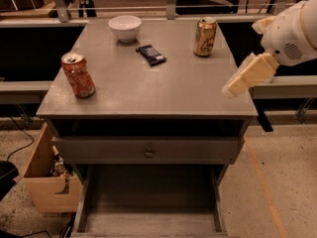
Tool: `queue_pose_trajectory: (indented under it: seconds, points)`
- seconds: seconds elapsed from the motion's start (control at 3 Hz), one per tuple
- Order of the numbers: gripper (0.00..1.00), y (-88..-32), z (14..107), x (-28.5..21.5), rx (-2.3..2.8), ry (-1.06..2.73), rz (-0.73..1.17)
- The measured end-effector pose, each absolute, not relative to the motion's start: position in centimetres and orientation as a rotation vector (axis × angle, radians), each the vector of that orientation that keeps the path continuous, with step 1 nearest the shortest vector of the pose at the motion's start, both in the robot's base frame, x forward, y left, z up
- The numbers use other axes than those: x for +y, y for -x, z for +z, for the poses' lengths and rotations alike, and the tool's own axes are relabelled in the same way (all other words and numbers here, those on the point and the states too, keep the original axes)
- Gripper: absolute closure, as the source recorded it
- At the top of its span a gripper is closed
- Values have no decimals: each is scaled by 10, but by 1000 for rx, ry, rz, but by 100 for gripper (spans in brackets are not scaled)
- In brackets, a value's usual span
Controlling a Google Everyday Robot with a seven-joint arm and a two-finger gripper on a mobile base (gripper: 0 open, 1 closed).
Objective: Place rxbar blueberry into middle drawer
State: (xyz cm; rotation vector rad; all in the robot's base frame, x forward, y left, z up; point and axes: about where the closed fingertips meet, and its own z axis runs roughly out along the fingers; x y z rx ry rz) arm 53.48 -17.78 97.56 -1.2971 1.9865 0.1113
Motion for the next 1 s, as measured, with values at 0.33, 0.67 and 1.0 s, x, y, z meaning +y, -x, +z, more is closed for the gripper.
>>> queue_pose_trajectory:
  seconds: [0.33, 0.67, 1.0]
  points:
    - [0, -590, 987, -141, 1858, 1159, 185]
    - [0, -624, 995, -105, 1784, 1065, 189]
    - [0, -642, 1014, -104, 1724, 984, 147]
